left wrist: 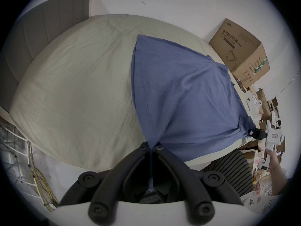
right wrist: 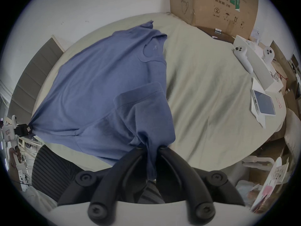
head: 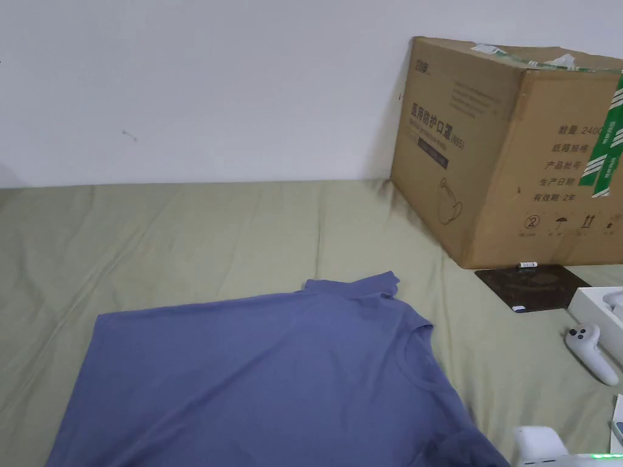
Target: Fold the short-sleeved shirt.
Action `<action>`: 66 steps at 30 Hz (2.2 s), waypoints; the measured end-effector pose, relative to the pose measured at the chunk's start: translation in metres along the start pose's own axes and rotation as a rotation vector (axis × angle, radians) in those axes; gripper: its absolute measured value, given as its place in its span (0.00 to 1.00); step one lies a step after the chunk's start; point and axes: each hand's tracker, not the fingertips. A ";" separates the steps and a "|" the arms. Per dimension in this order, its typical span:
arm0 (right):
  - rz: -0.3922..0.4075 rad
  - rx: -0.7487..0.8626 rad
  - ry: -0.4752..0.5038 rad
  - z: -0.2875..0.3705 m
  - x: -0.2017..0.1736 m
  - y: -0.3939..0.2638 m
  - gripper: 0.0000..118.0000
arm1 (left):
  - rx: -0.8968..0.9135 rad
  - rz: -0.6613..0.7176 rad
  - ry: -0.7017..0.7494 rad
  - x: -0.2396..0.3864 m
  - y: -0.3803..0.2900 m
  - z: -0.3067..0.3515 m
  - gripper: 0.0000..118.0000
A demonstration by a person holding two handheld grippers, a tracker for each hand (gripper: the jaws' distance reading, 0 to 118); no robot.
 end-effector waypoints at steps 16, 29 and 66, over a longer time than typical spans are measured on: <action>-0.170 0.161 0.146 0.113 -0.005 0.025 0.06 | 0.035 0.177 -0.203 -0.016 0.037 0.068 0.01; -0.409 0.079 0.191 -0.040 0.011 0.202 0.06 | -0.045 0.430 -0.235 -0.042 0.201 -0.086 0.02; -0.054 0.753 0.179 0.089 -0.110 0.080 0.00 | 0.009 0.076 0.014 -0.005 0.156 -0.033 0.00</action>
